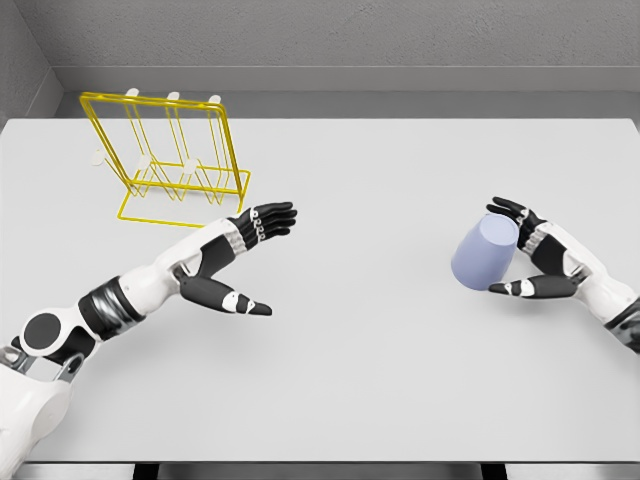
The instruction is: Place the cup on the cup holder with both arms
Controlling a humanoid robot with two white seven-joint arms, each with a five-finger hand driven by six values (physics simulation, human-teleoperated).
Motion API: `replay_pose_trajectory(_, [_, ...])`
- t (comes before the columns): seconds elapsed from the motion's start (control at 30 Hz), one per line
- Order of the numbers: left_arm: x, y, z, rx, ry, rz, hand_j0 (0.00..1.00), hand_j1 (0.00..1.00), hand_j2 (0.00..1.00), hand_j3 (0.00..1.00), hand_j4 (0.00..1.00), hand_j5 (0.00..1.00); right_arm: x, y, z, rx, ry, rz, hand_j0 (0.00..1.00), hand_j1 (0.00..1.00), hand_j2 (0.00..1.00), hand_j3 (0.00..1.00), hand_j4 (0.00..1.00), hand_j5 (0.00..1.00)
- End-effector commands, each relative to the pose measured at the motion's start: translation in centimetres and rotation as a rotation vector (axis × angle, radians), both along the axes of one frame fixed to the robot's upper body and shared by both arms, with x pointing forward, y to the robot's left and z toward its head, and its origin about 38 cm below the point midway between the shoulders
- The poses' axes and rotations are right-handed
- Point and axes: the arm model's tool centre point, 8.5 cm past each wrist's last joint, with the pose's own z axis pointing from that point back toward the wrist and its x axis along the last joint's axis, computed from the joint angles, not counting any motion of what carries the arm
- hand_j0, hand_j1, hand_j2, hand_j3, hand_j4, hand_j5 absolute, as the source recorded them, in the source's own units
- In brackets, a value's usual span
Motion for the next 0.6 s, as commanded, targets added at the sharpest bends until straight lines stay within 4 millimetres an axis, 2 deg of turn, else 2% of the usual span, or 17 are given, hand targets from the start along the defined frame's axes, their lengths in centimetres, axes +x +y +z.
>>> replay_pose_trajectory(0.0, [0.0,0.0,0.1,-0.006,0.002,0.0,1.0,1.0,1.0,1.0,1.0,1.0,0.1,0.1,-0.1,0.007,0.006,-0.001,1.0,1.0,1.0,1.0,1.0,1.0])
replay_pose_trajectory(0.37, [-0.1,0.0,-0.1,-0.007,0.005,0.0,1.0,1.0,1.0,1.0,1.0,1.0,0.3,1.1,-0.4,0.021,0.024,0.009,0.99,0.99,0.99,0.99,0.99,0.99])
replay_pose_trajectory(0.57, [-0.1,0.0,-0.2,-0.005,0.007,0.001,1.0,1.0,1.0,1.0,1.0,1.0,0.3,1.3,-0.5,0.027,0.025,0.009,0.91,0.91,0.91,0.91,0.91,0.91])
